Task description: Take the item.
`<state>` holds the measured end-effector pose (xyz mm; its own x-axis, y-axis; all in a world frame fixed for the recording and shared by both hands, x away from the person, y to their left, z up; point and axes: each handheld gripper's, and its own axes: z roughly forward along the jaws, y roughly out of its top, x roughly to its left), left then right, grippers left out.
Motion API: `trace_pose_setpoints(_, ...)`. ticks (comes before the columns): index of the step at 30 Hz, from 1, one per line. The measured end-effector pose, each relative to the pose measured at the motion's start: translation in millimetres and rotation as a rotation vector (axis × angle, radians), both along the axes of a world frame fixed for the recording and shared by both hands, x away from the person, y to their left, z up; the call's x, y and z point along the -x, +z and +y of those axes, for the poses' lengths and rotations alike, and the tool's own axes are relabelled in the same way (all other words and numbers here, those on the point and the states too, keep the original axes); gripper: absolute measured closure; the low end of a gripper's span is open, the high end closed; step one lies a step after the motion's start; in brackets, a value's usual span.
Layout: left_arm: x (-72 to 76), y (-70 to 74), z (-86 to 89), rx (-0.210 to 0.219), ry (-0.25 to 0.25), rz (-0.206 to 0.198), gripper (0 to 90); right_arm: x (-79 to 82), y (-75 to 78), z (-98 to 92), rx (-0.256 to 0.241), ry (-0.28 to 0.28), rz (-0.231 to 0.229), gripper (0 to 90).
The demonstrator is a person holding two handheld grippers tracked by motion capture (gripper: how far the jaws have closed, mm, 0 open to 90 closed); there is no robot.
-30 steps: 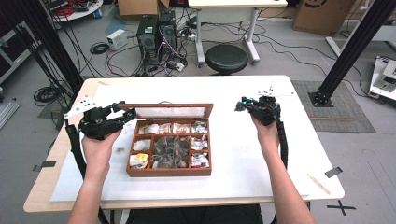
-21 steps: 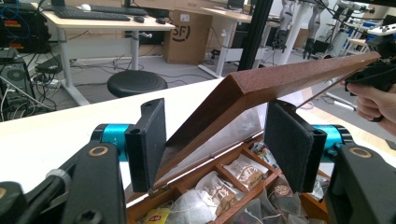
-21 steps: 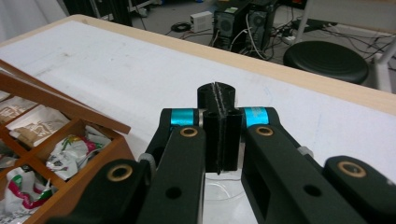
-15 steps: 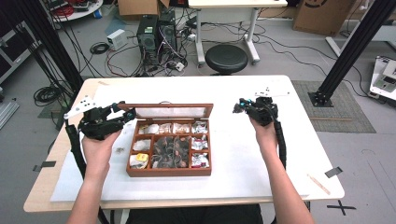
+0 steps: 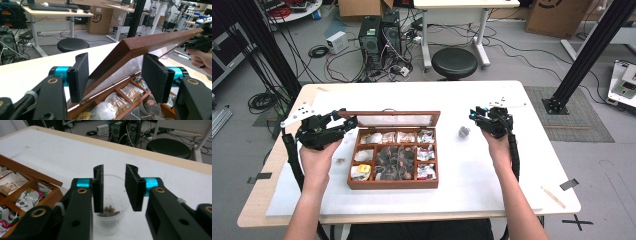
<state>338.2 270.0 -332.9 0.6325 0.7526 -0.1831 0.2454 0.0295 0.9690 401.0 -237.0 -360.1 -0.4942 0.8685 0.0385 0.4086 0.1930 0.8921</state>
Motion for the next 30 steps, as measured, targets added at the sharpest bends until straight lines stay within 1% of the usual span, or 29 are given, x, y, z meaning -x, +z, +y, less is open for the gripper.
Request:
trace_pose_setpoints(1, -0.1, 0.0, 0.0, 0.000, 0.000, 0.000, 39.5, 2.3, 0.4, -2.0, -0.005, -0.003, -0.006, 67.0)
trace_pose_setpoints(2, -0.1, 0.0, 0.1, 0.000, 0.000, 0.000, 39.5, 4.5, 0.7, -4.0, -0.011, -0.005, -0.015, 63.9)
trace_pose_setpoints(3, -0.1, 0.0, 0.1, -0.001, 0.001, 0.000, 39.5, 6.2, 1.5, -5.4, -0.014, -0.009, -0.008, 62.7)
trace_pose_setpoints(4, 0.0, 0.0, 0.0, 0.000, 0.001, 0.000, 39.5, 8.2, 2.2, -6.8, -0.014, -0.002, -0.010, 62.6)
trace_pose_setpoints(5, 0.0, 0.0, 0.1, -0.001, 0.000, 0.000, 39.4, 10.9, 2.7, -7.8, -0.012, -0.005, -0.024, 62.2)
trace_pose_setpoints(6, 0.0, 0.0, -0.1, 0.000, 0.001, 0.000, 39.5, 13.7, 3.2, -8.8, -0.013, -0.002, -0.035, 59.7)
trace_pose_setpoints(8, 0.1, 0.0, -0.1, 0.001, 0.001, 0.000, 39.5, 18.3, 4.2, -10.7, -0.015, -0.002, -0.045, 57.3)
trace_pose_setpoints(10, 0.0, 0.0, 0.0, 0.000, 0.000, 0.001, 39.5, 23.2, 5.2, -13.0, -0.024, -0.003, -0.055, 53.1)
trace_pose_setpoints(13, 0.0, -0.1, 0.4, -0.002, -0.003, 0.002, 39.4, 30.8, 6.3, -16.4, -0.026, -0.011, -0.073, 51.4)
trace_pose_setpoints(15, -0.1, -0.2, 0.4, -0.001, -0.003, 0.001, 39.4, 35.8, 5.8, -19.4, -0.035, -0.010, -0.079, 50.2)
trace_pose_setpoints(17, -0.1, -0.2, 0.4, 0.000, -0.002, 0.001, 39.4, 40.8, 5.0, -22.7, -0.032, -0.014, -0.087, 49.7)
trace_pose_setpoints(25, -0.1, -0.3, 0.7, -0.002, -0.006, 0.001, 39.4, 60.3, 4.9, -31.9, -0.036, -0.024, -0.102, 45.9)
trace_pose_setpoints(30, -0.1, -0.8, 1.1, 0.001, -0.009, 0.002, 39.2, 68.1, 0.7, -33.1, -0.059, -0.016, -0.097, 42.0)
